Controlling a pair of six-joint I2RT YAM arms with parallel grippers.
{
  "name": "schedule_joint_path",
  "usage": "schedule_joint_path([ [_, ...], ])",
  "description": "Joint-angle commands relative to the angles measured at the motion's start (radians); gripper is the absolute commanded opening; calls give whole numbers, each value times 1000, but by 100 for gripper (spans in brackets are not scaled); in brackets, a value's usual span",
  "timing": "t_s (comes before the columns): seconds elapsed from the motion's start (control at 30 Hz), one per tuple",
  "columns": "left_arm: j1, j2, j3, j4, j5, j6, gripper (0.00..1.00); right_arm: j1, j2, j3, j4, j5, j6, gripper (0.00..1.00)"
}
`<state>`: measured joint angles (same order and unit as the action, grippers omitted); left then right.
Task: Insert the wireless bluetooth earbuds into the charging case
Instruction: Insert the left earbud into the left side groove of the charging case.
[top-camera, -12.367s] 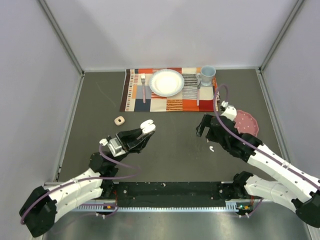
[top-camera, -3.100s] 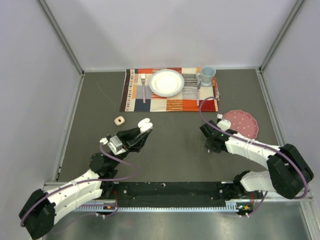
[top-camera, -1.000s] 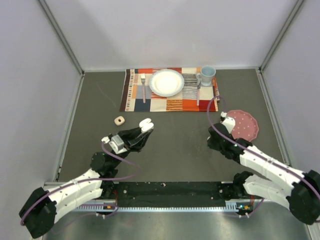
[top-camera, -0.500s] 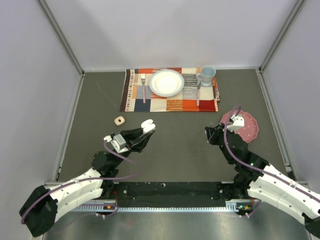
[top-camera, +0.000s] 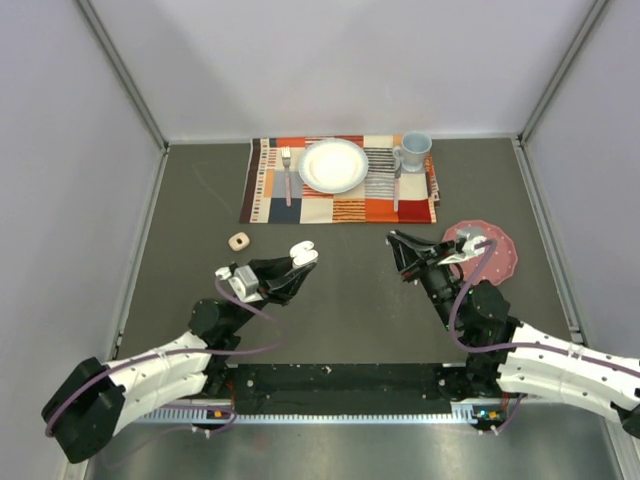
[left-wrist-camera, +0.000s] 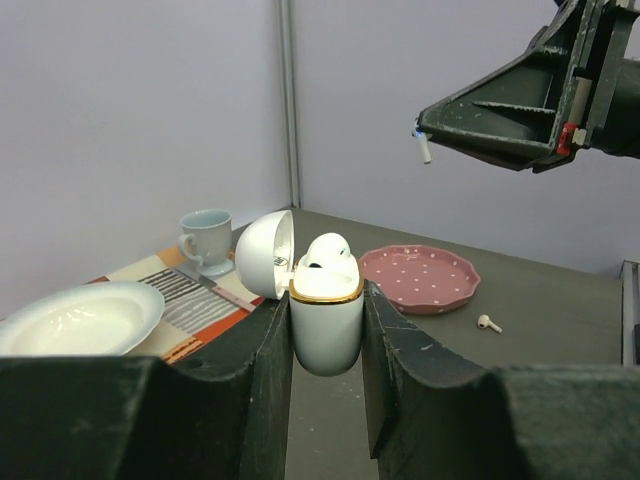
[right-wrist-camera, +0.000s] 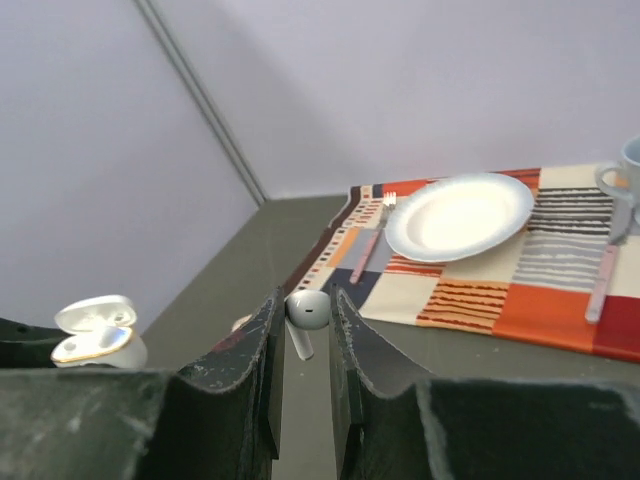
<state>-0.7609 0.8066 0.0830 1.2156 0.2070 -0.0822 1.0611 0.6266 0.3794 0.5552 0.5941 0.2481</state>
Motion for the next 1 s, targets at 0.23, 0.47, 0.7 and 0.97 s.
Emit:
schedule_joint_path([
  [0.23,2,68,46,179,26,-37,0,112,180,48,465,-7,-72,0],
  [0.47,2,134,38,286,20,-53,0,209,321,92,637,16,-151,0],
  [0.7,0,163,37,329,32,-62,0,246,398,136,660,-19,-130,0],
  [0.97,-2,164,35,340,66,-64,0,257,476,151,681,-39,-49,0],
])
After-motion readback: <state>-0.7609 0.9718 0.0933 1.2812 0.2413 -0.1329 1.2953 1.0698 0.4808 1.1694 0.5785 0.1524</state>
